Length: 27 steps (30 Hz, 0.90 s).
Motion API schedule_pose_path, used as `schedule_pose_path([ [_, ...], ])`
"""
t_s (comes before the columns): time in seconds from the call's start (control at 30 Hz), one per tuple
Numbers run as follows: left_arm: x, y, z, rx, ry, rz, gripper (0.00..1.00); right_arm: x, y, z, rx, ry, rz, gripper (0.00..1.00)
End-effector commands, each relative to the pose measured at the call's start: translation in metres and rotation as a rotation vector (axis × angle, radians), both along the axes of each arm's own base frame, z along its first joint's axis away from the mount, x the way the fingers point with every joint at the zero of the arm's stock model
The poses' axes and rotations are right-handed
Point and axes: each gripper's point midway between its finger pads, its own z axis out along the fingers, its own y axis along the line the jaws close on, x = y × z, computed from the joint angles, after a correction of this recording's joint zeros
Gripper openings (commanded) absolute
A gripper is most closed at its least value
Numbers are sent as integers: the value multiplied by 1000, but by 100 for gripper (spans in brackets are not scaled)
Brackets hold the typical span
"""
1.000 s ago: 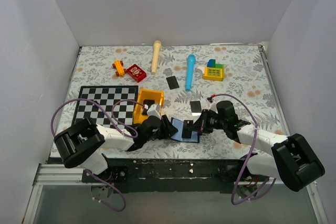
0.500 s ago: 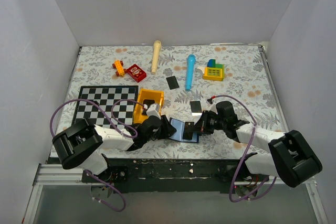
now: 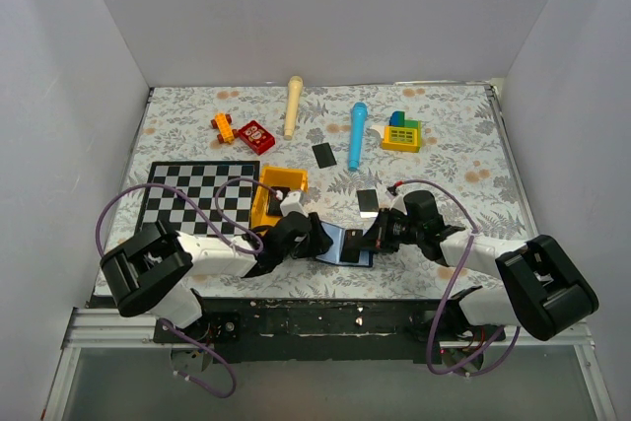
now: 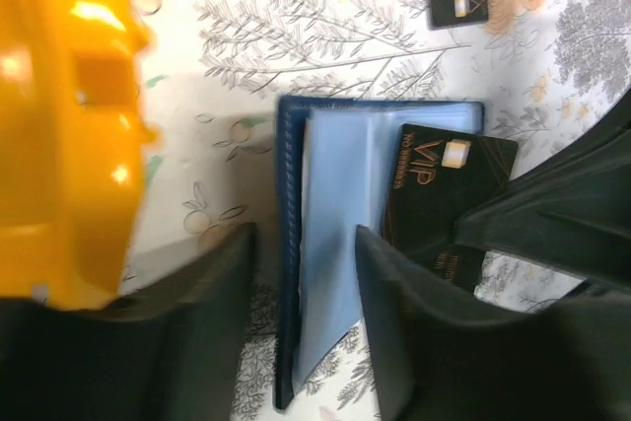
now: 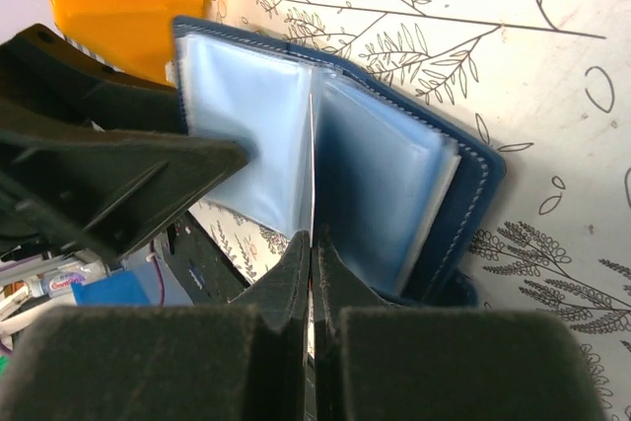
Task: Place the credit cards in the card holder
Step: Insert the credit card into the card holder.
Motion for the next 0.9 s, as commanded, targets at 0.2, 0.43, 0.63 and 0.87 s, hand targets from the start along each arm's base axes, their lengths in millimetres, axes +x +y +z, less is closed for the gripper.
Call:
schedule_pose_path([
  [0.2,10,36,11,200,-62,54,67,1,-1,-3,6,-12,2,1],
  [0.43,21,36,79,163,-203,31,63,-1,-2,-7,2,-1,-1,1],
  [0.63,17,8,133,32,-303,-89,22,0,-2,-7,5,-5,-7,1],
  [0.87,8,-32,107,26,-265,-253,0,0,-1,-7,10,-2,-9,1],
])
